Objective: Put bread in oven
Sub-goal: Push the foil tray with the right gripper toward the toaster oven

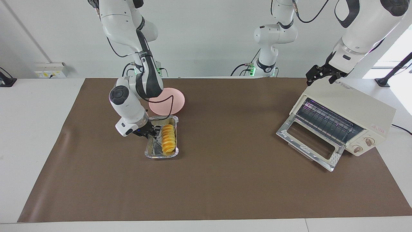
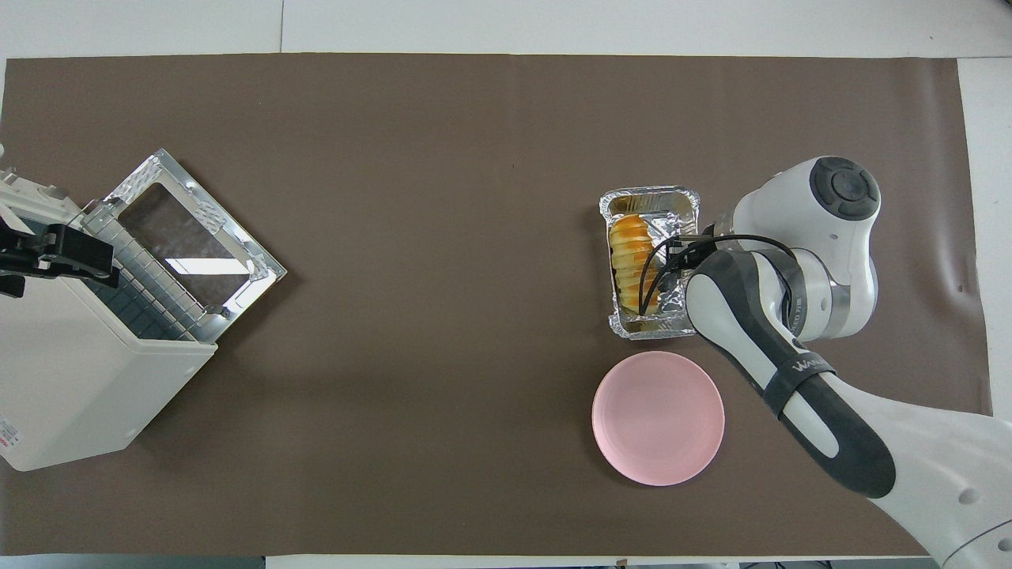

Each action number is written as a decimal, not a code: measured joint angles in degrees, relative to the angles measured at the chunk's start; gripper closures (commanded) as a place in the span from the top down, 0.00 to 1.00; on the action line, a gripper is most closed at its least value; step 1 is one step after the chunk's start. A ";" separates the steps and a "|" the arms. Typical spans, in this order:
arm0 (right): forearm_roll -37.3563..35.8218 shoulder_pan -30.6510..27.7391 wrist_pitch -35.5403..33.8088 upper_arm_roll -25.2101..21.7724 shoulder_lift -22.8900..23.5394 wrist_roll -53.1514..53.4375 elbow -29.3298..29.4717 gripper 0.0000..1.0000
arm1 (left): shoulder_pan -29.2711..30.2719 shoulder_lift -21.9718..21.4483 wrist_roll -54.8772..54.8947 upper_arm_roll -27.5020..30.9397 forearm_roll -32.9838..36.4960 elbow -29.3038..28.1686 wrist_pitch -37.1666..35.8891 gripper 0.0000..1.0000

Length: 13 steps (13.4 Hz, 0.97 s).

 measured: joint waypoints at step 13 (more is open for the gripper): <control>0.27 15.91 0.74 6.79 3.41 22.42 17.06 0.00 | 0.00 0.00 0.00 0.00 0.00 0.00 0.00 1.00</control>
